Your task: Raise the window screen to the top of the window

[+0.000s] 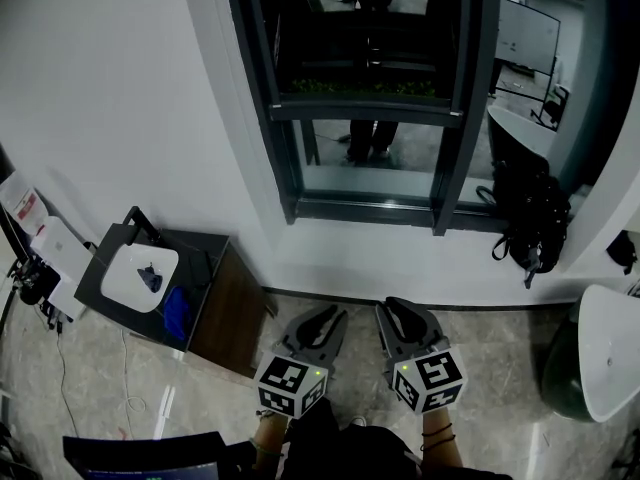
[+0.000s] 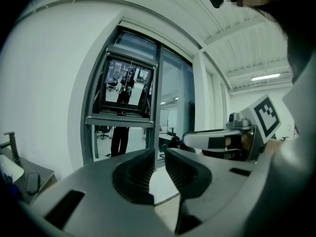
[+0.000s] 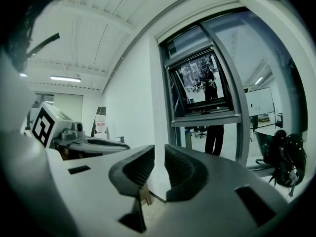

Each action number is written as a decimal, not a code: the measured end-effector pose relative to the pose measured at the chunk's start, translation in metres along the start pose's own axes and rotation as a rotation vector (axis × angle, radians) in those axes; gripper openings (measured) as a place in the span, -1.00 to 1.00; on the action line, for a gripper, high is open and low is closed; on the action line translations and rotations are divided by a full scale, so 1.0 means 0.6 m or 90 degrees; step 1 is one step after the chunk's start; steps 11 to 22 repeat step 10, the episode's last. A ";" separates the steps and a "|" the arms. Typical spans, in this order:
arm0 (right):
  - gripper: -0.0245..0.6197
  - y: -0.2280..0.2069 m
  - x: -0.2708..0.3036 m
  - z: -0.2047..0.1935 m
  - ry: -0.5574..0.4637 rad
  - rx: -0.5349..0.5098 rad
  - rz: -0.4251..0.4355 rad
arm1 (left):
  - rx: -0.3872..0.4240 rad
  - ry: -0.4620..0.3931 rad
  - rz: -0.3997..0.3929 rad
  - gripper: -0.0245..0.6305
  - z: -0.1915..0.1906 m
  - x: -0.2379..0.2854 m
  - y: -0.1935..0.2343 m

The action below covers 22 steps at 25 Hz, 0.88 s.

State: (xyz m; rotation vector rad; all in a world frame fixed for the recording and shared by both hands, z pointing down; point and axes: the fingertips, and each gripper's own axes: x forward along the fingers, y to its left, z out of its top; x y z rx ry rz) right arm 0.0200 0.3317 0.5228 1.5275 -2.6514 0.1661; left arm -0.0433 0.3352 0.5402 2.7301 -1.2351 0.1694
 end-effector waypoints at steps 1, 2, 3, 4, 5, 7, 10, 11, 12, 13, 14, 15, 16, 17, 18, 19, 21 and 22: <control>-0.72 0.000 0.000 -0.001 0.001 -0.001 0.001 | -0.001 0.000 0.001 -0.72 0.000 0.000 0.000; -0.72 0.000 0.000 -0.001 0.002 -0.002 0.001 | -0.002 0.000 0.001 -0.72 -0.001 0.000 0.000; -0.72 -0.001 -0.001 -0.002 0.003 -0.003 0.001 | -0.003 0.001 0.001 -0.72 -0.001 0.001 -0.001; -0.72 -0.002 -0.002 -0.002 0.004 -0.004 0.001 | -0.004 0.001 0.000 -0.72 -0.002 0.002 -0.003; -0.72 -0.003 -0.004 -0.003 0.005 -0.005 0.001 | -0.004 0.002 -0.001 -0.72 -0.003 0.003 -0.005; -0.72 -0.006 -0.008 -0.005 0.006 -0.006 0.000 | -0.005 0.003 -0.002 -0.72 -0.005 0.006 -0.010; -0.72 -0.011 -0.012 -0.008 0.008 -0.008 0.000 | -0.004 0.004 -0.003 -0.72 -0.007 0.011 -0.016; -0.72 -0.011 -0.012 -0.008 0.008 -0.008 0.000 | -0.004 0.004 -0.003 -0.72 -0.007 0.011 -0.016; -0.72 -0.011 -0.012 -0.008 0.008 -0.008 0.000 | -0.004 0.004 -0.003 -0.72 -0.007 0.011 -0.016; -0.72 -0.011 -0.012 -0.008 0.008 -0.008 0.000 | -0.004 0.004 -0.003 -0.72 -0.007 0.011 -0.016; -0.72 -0.011 -0.012 -0.008 0.008 -0.008 0.000 | -0.004 0.004 -0.003 -0.72 -0.007 0.011 -0.016; -0.72 -0.011 -0.012 -0.008 0.008 -0.008 0.000 | -0.004 0.004 -0.003 -0.72 -0.007 0.011 -0.016; -0.72 -0.011 -0.012 -0.008 0.008 -0.008 0.000 | -0.004 0.004 -0.003 -0.72 -0.007 0.011 -0.016; -0.72 -0.011 -0.012 -0.008 0.008 -0.008 0.000 | -0.004 0.004 -0.003 -0.72 -0.007 0.011 -0.016; -0.72 -0.011 -0.012 -0.008 0.008 -0.008 0.000 | -0.004 0.004 -0.003 -0.72 -0.007 0.011 -0.016; -0.72 -0.011 -0.012 -0.008 0.008 -0.008 0.000 | -0.004 0.004 -0.003 -0.72 -0.007 0.011 -0.016; -0.72 -0.011 -0.012 -0.008 0.008 -0.008 0.000 | -0.004 0.004 -0.003 -0.72 -0.007 0.011 -0.016; -0.72 -0.011 -0.012 -0.008 0.008 -0.008 0.000 | -0.004 0.004 -0.003 -0.72 -0.007 0.011 -0.016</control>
